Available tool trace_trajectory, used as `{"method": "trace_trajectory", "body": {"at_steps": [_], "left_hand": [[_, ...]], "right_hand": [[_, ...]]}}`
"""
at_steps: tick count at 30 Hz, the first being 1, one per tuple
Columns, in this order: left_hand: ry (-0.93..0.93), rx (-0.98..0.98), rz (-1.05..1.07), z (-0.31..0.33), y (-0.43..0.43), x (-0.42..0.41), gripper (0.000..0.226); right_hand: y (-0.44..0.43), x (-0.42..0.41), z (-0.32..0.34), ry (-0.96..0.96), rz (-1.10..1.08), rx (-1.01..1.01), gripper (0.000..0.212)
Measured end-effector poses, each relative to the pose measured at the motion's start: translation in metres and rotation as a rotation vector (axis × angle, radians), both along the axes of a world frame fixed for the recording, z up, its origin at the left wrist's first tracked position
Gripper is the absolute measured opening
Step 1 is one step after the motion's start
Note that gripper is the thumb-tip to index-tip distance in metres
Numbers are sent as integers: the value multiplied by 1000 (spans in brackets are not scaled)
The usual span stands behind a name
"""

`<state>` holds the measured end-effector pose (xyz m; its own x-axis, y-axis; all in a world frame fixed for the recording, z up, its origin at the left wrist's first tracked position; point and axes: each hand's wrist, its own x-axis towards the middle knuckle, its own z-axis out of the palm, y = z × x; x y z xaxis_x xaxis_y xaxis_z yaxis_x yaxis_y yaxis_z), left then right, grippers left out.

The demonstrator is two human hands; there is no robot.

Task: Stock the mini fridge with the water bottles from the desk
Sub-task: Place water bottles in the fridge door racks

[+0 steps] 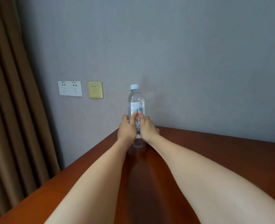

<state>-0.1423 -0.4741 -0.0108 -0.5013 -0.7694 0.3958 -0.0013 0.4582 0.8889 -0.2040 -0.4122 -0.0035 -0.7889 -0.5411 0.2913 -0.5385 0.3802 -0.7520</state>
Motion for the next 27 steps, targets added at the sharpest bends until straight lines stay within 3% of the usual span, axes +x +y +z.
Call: {"method": "trace_trajectory", "body": {"at_steps": [8,14,27], "left_hand": [[-21,3,-22,-1,32,41,44],[-40,56,-46,2,54,69,57],[-97,9,-17,2,102,121,49]], "right_hand": [[33,36,-1,-15,27,8,72],[56,62,2,-37,33,27,72],[103,114,5,-83,49,36,72]]}}
